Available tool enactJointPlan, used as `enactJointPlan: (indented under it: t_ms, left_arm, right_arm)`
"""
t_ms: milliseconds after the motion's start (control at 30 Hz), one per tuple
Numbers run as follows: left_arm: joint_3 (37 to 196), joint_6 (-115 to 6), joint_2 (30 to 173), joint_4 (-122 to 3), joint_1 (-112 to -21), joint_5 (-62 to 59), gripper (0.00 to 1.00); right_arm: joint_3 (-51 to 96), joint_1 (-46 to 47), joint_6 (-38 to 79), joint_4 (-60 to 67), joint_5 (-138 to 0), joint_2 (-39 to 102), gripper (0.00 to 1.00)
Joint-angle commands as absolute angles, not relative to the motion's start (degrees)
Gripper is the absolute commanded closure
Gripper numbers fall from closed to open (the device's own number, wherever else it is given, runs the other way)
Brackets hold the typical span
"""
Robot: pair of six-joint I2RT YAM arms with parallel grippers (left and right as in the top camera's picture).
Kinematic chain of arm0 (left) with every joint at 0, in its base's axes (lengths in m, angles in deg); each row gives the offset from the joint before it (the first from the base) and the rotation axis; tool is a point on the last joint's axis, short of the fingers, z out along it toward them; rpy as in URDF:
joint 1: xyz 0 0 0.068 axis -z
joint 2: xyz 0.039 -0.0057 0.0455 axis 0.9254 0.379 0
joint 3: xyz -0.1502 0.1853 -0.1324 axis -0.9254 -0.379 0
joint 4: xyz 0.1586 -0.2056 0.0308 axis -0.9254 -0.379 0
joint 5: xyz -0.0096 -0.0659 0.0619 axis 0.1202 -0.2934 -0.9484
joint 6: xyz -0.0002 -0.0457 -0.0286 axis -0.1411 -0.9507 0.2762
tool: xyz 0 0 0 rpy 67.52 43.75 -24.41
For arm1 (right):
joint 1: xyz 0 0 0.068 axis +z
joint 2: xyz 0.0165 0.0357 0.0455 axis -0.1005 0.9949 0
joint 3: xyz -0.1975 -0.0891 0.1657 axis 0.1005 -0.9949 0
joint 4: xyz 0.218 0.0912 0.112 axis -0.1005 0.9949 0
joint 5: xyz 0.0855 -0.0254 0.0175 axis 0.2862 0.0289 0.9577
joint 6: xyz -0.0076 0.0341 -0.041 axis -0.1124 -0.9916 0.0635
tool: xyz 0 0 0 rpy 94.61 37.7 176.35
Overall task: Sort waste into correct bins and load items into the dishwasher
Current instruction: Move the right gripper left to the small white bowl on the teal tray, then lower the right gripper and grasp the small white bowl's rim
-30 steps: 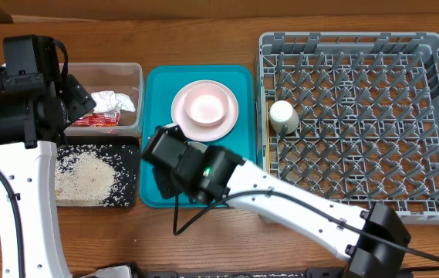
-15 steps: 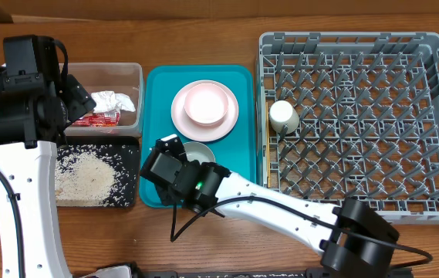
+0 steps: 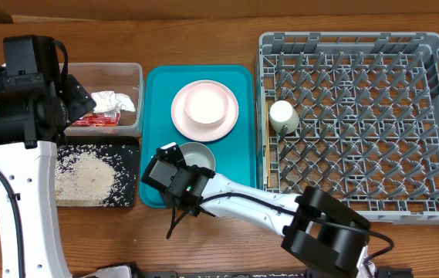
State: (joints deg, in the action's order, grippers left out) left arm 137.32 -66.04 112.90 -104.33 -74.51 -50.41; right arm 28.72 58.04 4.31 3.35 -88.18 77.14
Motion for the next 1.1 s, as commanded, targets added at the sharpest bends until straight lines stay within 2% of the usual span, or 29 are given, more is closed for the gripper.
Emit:
enactJointPlan:
  t_ms: [0,267,800,1067]
  left_arm:
    - [138.23,-65.54,112.74,-104.29,-74.45,-50.35,0.00]
    - [138.23,-65.52,112.74,-104.29,-74.47,-50.35,0.00]
    - [138.23,-65.52,112.74,-104.31,-74.45,-50.35,0.00]
    - [138.23,-65.52,112.74,-104.29,-74.45,-50.35,0.00]
  right_arm:
    - [28.37,57.87,5.88,3.33,-89.43,77.62,0.66]
    - [28.81,57.87,5.86,4.66,-89.36,77.60,0.66]
    - [31.96,57.87,5.90,12.64,-89.43,75.85,0.76]
    - [31.96,57.87,6.21,13.03,-89.43,74.89,0.76]
